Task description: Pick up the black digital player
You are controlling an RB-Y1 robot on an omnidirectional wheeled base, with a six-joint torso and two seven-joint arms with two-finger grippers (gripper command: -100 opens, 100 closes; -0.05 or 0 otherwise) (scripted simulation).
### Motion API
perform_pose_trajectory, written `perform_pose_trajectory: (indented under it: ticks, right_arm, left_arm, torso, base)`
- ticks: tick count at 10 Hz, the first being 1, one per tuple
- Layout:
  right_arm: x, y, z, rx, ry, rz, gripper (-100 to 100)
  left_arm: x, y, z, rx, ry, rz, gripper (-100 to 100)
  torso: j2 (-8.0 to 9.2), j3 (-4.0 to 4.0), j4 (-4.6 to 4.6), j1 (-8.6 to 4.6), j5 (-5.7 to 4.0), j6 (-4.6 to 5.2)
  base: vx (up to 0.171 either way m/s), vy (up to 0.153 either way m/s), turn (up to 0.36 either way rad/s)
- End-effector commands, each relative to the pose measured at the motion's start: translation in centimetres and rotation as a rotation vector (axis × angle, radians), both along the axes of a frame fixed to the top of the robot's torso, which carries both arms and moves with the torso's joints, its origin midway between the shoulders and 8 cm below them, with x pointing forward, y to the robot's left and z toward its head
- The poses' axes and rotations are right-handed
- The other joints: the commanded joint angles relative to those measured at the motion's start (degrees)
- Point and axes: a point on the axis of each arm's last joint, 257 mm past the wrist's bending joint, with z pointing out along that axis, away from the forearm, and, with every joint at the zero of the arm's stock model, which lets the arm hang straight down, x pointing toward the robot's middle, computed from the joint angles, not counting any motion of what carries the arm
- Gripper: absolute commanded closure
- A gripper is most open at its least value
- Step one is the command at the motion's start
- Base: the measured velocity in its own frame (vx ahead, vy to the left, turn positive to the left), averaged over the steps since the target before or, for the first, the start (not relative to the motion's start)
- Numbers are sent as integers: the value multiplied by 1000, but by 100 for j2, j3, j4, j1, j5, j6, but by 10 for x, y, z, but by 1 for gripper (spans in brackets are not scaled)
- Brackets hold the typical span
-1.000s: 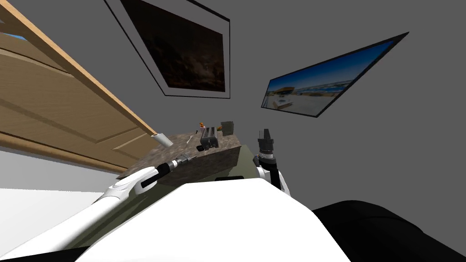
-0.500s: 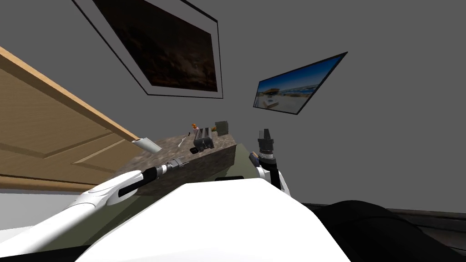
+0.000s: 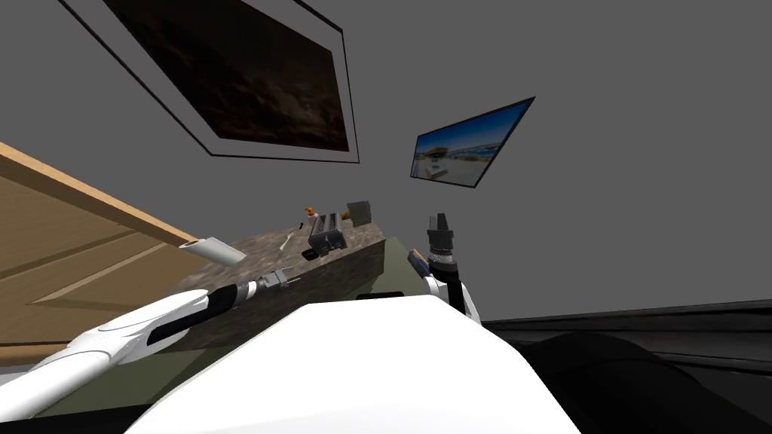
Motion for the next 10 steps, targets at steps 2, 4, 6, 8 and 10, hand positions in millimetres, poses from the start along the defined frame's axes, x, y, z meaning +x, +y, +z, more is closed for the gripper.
perform_pose_trajectory:
  ticks: [2,4,6,8,10]
  right_arm:
    - [0,0,0,0,0,0,0]
    - [0,0,0,0,0,0,0]
    - [0,0,0,0,0,0,0]
    - [0,0,0,0,0,0,0]
    - [0,0,0,0,0,0,0]
  left_arm:
    - [-23,26,-1,43,62,-16,-100]
    - [-42,47,-1,76,107,-16,-100]
    - [-61,64,-1,104,151,-20,-100]
    - [-78,74,0,123,192,-35,-100]
    - [-98,89,2,146,237,-38,-100]
  torso:
    - [0,0,0,4,1,-4]
    - [-7,-4,-2,-9,-2,0]
    - [-4,-2,-1,4,0,-6]
    - [-7,-4,-2,3,1,-6]
    - [-7,-4,-2,-4,-1,-5]
  base:
    - [15,-35,-132]
    - [30,-64,-170]
    - [30,-26,-94]
    - [34,-37,-112]
    - [42,-56,-112]
